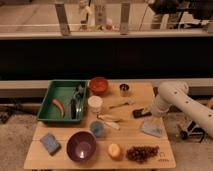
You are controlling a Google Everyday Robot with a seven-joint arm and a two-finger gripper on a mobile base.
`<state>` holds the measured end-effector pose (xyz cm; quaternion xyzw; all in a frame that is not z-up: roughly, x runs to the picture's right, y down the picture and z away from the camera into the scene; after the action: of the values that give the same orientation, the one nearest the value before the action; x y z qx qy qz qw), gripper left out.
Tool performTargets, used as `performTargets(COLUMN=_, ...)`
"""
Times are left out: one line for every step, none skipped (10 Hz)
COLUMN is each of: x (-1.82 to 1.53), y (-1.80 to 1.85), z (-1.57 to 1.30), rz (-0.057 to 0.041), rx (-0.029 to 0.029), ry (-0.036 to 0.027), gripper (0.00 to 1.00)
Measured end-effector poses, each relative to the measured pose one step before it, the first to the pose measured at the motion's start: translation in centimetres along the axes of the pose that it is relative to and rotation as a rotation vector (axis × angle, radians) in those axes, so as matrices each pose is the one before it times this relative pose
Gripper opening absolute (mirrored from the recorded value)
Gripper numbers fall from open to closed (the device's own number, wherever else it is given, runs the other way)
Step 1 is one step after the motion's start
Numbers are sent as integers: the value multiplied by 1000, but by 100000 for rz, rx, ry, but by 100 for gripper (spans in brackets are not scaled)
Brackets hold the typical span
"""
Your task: Place towel in table surface
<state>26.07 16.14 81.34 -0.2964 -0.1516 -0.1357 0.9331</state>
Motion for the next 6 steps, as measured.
performTargets(x=68, y=460, z=98, rz=636, rx=48, ry=45, gripper=80)
performTargets(x=157, y=349, z=98, rz=556, rx=146, ry=83, gripper=80)
performTargets(x=51, y=146, z=103, rz=133, rx=40, ry=211, gripper=80)
performTargets(x=37, y=105, z=81, rz=331, rx=-90, ry=238, gripper=80)
performTargets(x=36, y=153, z=261, rz=997, rx=-715, ry=833, gripper=80)
performTargets(x=-34, y=74, z=211, rz=947, rx=-590, ry=922, gripper=80)
